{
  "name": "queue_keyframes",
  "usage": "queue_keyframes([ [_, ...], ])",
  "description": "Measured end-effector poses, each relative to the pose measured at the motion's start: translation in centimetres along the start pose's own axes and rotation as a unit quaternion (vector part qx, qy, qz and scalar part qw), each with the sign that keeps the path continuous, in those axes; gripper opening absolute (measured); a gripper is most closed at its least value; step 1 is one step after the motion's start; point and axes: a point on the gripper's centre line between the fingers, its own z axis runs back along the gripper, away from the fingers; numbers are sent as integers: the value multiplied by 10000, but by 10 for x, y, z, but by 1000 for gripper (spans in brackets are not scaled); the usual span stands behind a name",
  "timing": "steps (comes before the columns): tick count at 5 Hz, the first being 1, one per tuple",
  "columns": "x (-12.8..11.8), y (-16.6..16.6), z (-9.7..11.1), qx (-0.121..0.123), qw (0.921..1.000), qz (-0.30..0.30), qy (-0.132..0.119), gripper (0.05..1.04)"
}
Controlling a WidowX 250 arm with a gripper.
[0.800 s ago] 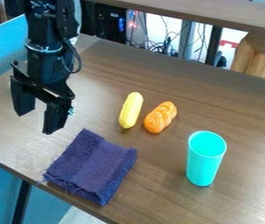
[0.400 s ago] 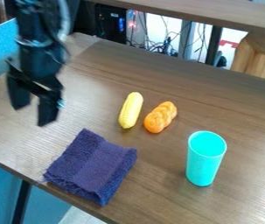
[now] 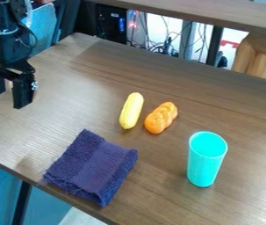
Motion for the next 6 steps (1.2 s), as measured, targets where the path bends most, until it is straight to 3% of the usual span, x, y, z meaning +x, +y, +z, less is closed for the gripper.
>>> queue_keyframes([
  [2,28,49,0,-72,9983,373,-446,1000],
  [4,48,97,-13,-263,9972,579,-396,1000],
  [6,65,105,-33,-410,9968,668,-167,1000],
])
